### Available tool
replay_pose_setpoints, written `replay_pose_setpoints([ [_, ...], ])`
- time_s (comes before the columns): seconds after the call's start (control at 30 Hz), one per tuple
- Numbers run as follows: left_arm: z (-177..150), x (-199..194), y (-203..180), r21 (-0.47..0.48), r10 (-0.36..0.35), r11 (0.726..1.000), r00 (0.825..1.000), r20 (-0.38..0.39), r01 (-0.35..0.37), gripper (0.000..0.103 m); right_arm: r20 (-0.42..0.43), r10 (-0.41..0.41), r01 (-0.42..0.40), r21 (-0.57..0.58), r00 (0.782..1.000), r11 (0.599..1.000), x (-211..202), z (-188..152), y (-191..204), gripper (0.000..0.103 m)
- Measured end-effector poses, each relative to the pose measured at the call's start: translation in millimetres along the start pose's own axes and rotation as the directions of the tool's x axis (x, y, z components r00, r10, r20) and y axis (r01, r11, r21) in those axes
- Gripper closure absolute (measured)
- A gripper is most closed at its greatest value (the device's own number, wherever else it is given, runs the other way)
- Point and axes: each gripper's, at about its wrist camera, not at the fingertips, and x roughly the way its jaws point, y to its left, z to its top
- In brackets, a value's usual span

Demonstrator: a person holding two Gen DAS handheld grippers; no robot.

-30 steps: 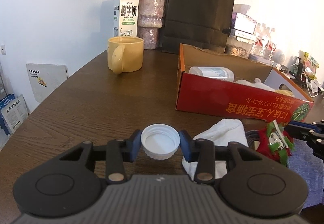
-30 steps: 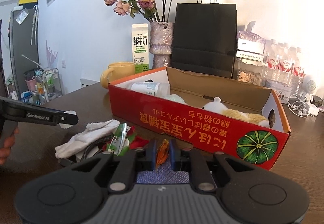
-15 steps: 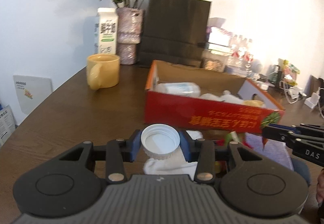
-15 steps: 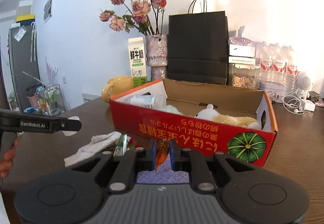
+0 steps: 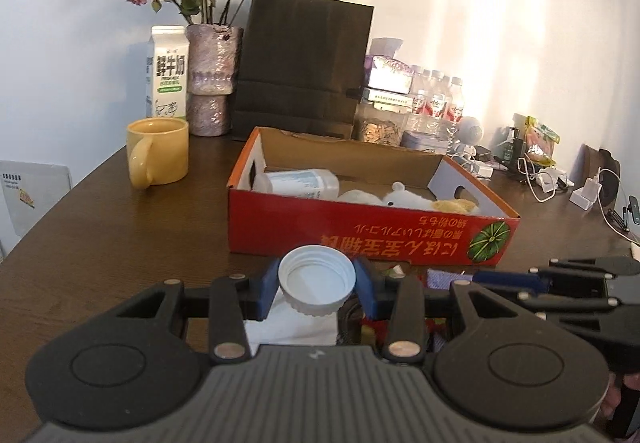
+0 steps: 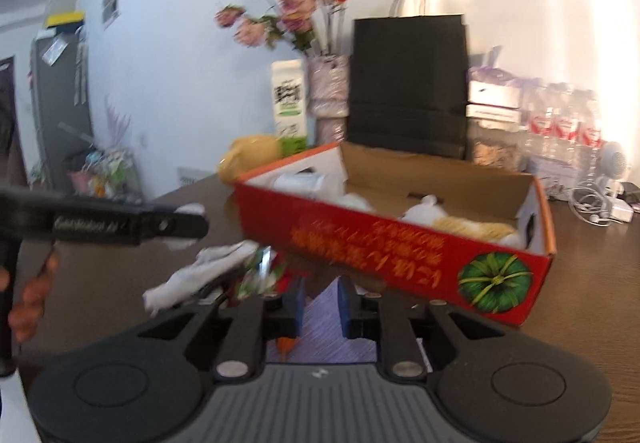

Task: Organize objects
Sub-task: 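Carry the bottle cap and the orange item with both grippers over the red box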

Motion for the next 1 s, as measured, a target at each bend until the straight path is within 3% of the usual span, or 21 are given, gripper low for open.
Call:
replay_pose_setpoints([
  [0.33,-18,-22,17,-0.019,0.022,1.0,1.0,-0.015,-0.022,0.062,-0.077,0.02,-0.024,-0.045,0.997,0.999,8,-12,16,0.085],
  [0.5,-22,-23,21,-0.03,0.017,0.999,1.0,-0.023,-0.018,0.062,-0.105,0.026,-0.032,-0.057,0.994,0.998,13,-15,24,0.076],
  [0.8,-24,-26,24,-0.039,0.006,0.999,1.0,-0.018,-0.007,0.062,-0.127,0.006,-0.019,-0.097,0.992,0.995,17,-16,33,0.076],
  [0.9,-25,-28,25,-0.041,0.003,0.999,1.0,-0.015,-0.003,0.062,-0.127,-0.005,-0.009,-0.107,0.992,0.994,17,-16,35,0.086],
  [1.0,-24,-29,25,-0.043,-0.001,0.999,1.0,-0.012,0.001,0.062,-0.124,-0.009,-0.005,-0.112,0.992,0.994,14,-18,36,0.089],
])
